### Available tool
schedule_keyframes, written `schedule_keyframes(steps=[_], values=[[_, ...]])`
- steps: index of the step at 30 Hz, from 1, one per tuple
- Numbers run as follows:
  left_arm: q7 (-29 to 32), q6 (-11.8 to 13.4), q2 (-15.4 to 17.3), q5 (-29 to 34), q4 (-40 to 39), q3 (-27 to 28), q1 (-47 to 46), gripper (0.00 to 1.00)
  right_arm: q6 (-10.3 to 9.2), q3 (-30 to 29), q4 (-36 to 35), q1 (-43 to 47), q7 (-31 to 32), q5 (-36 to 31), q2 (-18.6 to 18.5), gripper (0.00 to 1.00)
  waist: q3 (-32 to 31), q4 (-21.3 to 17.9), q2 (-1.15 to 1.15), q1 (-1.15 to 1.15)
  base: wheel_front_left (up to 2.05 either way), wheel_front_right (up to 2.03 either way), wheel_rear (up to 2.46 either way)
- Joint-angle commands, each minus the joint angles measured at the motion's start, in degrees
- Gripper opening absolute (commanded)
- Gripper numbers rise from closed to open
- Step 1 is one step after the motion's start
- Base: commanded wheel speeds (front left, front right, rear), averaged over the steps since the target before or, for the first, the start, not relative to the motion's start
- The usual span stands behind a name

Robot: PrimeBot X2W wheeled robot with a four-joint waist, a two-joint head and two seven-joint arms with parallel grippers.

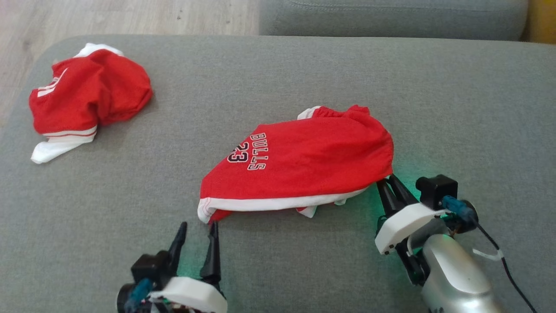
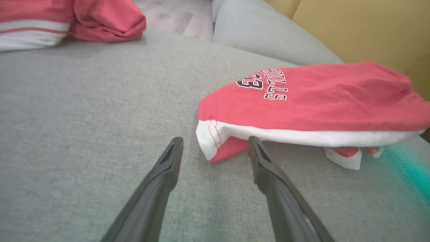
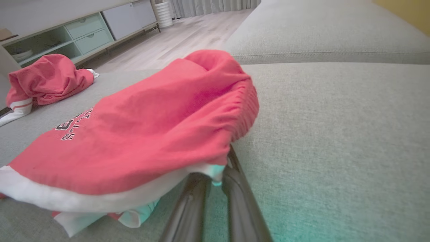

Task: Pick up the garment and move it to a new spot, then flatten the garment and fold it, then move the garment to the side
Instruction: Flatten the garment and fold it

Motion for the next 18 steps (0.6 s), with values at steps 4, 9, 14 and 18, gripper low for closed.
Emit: schedule_keyframes(steps=[4, 9, 14, 18], values=[[1.42, -1.06, -1.22, -2.37, 2.08, 1.81, -4.76, 1.0, -0.04, 0.71, -3.35, 0.47, -0.42, -1.1, 0.01, 0.0, 0.39, -0.81, 0.0, 0.0, 0.0, 0.0, 0.0], [2.07, -2.49, -2.01, -4.43, 5.98, 2.48, -7.55, 1.0, -0.04, 0.59, -5.05, 0.72, 0.28, -1.81, 0.01, 0.0, 1.13, -1.61, 0.0, 0.0, 0.0, 0.0, 0.0], [1.93, -4.1, -2.36, -5.62, 8.11, 2.69, -9.42, 1.0, -0.04, 0.25, -6.09, 0.91, 0.7, -2.39, 0.01, 0.0, 1.52, -2.05, 0.0, 0.0, 0.0, 0.0, 0.0], [2.24, -5.41, -2.64, -6.52, 9.45, 2.44, -10.31, 0.36, -0.04, -0.25, -6.88, 1.24, 0.89, -2.79, 0.01, 0.0, 1.53, -2.38, 0.0, 0.0, 0.0, 0.0, 0.0]])
